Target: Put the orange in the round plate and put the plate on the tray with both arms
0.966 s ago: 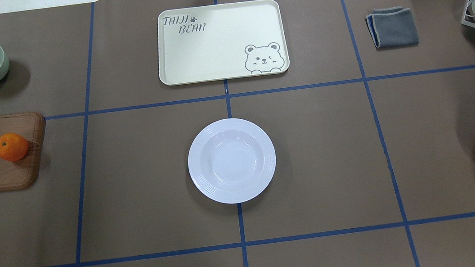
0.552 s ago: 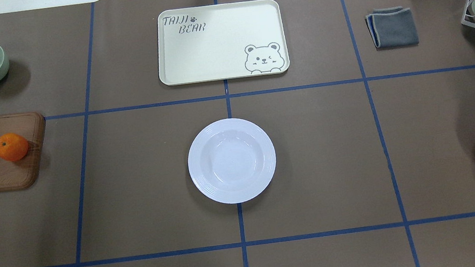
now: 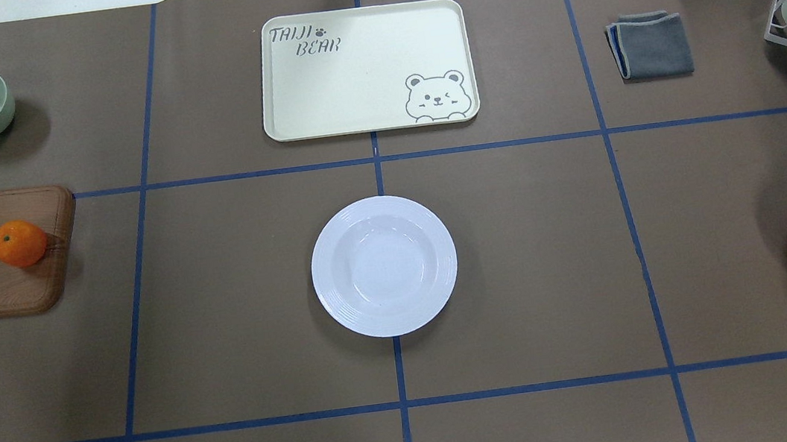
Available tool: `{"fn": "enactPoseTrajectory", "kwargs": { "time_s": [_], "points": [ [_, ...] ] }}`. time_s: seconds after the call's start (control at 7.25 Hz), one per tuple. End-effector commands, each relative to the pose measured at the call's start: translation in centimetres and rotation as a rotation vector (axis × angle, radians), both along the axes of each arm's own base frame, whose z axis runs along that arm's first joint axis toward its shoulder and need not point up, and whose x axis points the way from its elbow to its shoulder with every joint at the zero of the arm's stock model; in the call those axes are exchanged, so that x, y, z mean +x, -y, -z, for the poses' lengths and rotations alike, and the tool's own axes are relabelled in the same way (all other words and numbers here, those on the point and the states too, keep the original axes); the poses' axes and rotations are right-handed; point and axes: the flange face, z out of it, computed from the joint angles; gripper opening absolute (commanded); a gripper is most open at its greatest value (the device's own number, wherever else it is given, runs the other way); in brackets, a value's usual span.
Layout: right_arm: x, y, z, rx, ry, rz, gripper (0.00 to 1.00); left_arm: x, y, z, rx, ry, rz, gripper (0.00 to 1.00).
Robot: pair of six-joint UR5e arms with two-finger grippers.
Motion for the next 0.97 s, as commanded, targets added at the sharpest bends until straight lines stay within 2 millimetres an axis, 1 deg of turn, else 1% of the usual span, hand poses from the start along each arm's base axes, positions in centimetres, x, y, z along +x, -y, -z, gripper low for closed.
{"fn": "enactPoseTrajectory", "kwargs": {
  "time_s": [0.0, 0.14, 0.28, 0.41, 0.55, 0.69, 0.83],
  "points": [
    [0.0, 0.1, 2.2, 0.059, 0.033, -0.050, 1.00, 0.0, 0.4, 2.4, 0.068, -0.001, 0.005, 0.99],
    [-1.0, 2.1, 4.4, -0.019, 0.090, -0.094, 1.00, 0.2, -0.1, 3.7, 0.162, -0.002, 0.022, 0.99],
    [-3.2, 4.2, 7.0, -0.087, 0.099, -0.078, 1.00, 3.4, 1.6, 6.3, 0.175, -0.041, 0.026, 0.99],
    [-5.2, 5.5, 10.4, -0.170, 0.119, -0.102, 1.00, 5.7, 2.0, 6.9, 0.130, -0.077, 0.043, 0.99],
    [-7.7, 5.3, 12.8, -0.221, 0.120, -0.110, 1.00, 7.1, 2.0, 7.7, 0.079, -0.124, 0.101, 0.99],
    [-11.9, 5.6, 16.7, -0.285, 0.127, -0.141, 1.00, 9.8, 2.1, 8.0, 0.041, -0.143, 0.093, 0.99],
    [-14.5, 5.4, 19.0, -0.318, 0.115, -0.157, 1.00, 12.4, 1.9, 8.6, -0.029, -0.180, 0.110, 0.99]
  ]
}}
